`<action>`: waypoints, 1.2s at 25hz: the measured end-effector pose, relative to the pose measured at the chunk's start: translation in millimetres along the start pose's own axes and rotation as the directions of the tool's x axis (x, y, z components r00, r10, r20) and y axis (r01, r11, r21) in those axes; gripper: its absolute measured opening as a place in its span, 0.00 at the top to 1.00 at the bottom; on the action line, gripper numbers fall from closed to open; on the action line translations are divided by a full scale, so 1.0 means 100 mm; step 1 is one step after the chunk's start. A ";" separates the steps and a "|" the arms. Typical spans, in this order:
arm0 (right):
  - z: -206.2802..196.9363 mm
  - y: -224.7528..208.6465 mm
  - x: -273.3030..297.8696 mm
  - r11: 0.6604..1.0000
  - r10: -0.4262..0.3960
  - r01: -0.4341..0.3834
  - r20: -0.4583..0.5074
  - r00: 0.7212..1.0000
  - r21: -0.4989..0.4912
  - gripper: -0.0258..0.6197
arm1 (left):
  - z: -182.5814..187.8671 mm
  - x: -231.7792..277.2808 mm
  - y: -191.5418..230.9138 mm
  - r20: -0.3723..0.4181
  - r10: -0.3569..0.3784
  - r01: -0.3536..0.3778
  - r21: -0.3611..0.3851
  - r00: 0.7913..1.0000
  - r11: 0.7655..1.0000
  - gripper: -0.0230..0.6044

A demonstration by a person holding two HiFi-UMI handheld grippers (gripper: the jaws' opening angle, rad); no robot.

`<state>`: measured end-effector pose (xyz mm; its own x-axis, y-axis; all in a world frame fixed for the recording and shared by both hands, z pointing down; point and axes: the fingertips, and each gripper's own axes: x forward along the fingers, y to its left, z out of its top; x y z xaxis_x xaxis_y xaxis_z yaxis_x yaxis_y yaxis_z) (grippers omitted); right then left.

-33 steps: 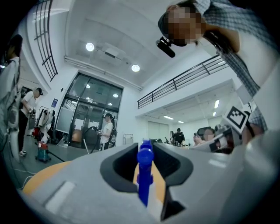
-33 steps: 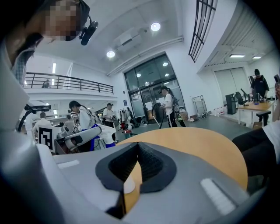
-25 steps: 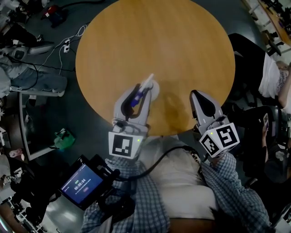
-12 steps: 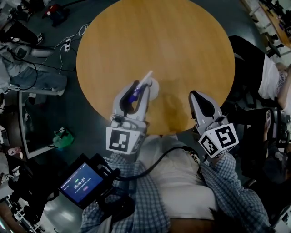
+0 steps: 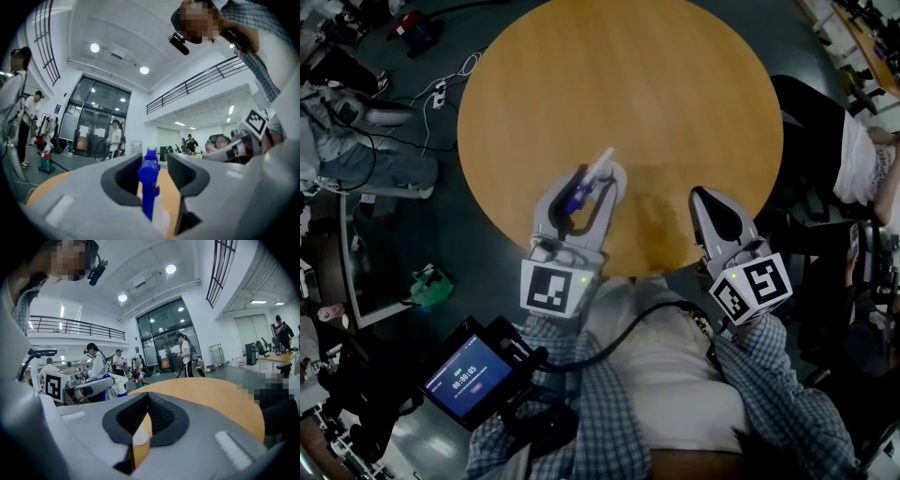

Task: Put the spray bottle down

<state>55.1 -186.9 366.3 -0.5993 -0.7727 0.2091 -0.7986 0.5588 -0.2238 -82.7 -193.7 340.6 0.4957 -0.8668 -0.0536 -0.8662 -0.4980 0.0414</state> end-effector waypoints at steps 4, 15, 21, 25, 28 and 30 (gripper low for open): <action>-0.01 0.01 0.01 1.000 0.003 -0.003 -0.001 1.000 0.000 0.95 | -0.02 0.01 -0.01 -0.006 -0.015 0.015 0.001 1.000 1.000 0.67; 0.02 -0.03 0.03 1.000 0.012 -0.012 0.009 1.000 -0.001 0.95 | -0.09 -0.02 0.03 -0.044 -0.014 0.016 0.049 0.999 0.999 0.56; 0.05 0.00 0.08 0.999 0.037 -0.037 0.022 0.999 -0.007 0.95 | -0.19 -0.14 0.05 -0.079 -0.002 0.006 0.048 0.997 0.999 0.52; 0.08 0.02 0.15 0.998 0.054 -0.053 0.034 0.998 -0.014 0.95 | -0.33 -0.21 0.08 -0.103 0.012 -0.008 0.033 0.995 0.999 0.52; 0.11 0.06 0.11 0.998 0.057 -0.057 0.039 0.998 -0.018 0.95 | -0.34 -0.36 0.06 -0.108 0.028 -0.028 0.002 0.994 1.000 0.52; 0.11 0.06 0.09 0.998 0.060 -0.059 0.039 0.997 -0.018 0.95 | -0.35 -0.44 0.07 -0.115 0.044 -0.046 -0.012 0.992 0.999 0.52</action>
<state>45.2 -194.3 356.3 -0.6434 -0.7491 0.1575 -0.7625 0.6089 -0.2188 -108.2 -160.0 378.5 0.4612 -0.8850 0.0631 -0.8871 -0.4583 0.0558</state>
